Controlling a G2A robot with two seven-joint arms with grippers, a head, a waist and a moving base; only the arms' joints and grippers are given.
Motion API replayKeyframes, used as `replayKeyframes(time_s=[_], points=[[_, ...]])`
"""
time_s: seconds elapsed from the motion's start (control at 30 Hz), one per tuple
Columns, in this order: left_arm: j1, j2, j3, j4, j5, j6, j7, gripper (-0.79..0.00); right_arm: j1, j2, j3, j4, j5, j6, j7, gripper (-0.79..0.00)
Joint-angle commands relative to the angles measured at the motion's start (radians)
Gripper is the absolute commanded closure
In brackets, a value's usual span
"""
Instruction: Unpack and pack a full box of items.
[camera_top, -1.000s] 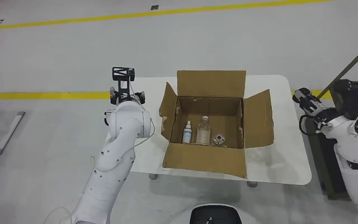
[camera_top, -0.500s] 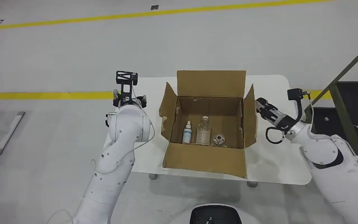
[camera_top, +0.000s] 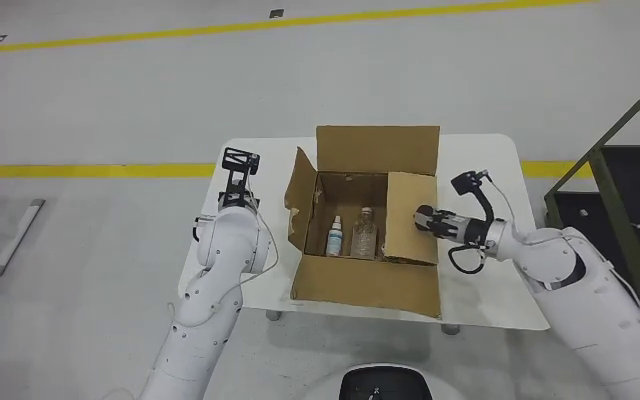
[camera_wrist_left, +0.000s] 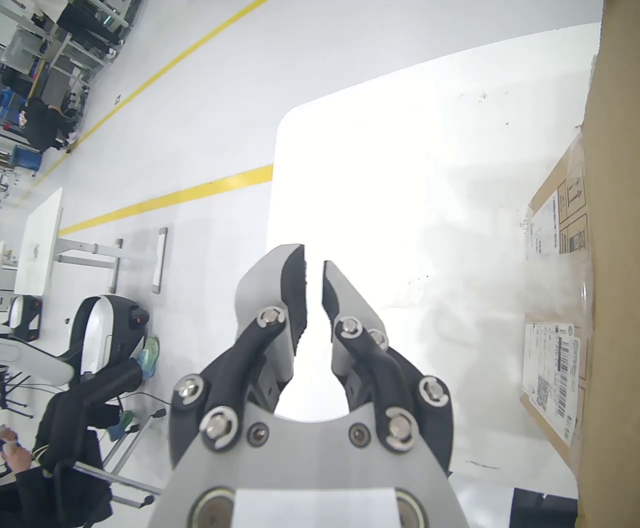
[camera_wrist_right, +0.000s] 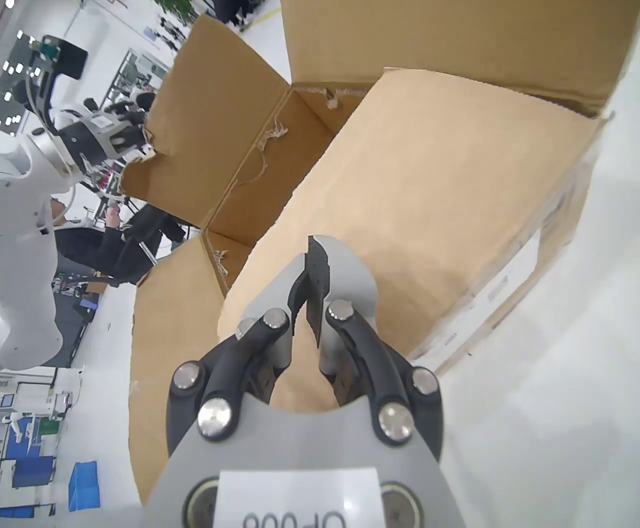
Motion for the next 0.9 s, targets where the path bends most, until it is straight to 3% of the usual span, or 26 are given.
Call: replayKeyframes(time_s=[0.0, 0.23, 0.4, 0.6, 0.87], points=[[0.000, 0.000, 0.000, 0.000, 0.000, 0.000, 0.000, 0.000, 0.010, 0.001, -0.009, 0.006, -0.007, 0.019, 0.031, 0.000], [0.018, 0.001, -0.012, 0.000, -0.008, -0.010, 0.040, 0.000, 0.019, 0.002, -0.001, -0.004, 0.019, 0.034, -0.021, 0.000], [0.049, 0.003, -0.024, -0.010, -0.018, -0.105, 0.117, 0.000, -0.003, 0.004, 0.057, -0.037, 0.075, 0.049, -0.132, 0.000], [0.044, -0.004, 0.016, 0.022, -0.034, -0.244, 0.236, 0.000, -0.017, 0.007, 0.148, -0.017, 0.159, 0.138, -0.257, 0.000], [-0.014, -0.031, 0.089, 0.097, -0.123, -0.349, 0.335, 0.000, 0.040, 0.002, 0.193, 0.143, 0.348, 0.260, -0.259, 0.000]])
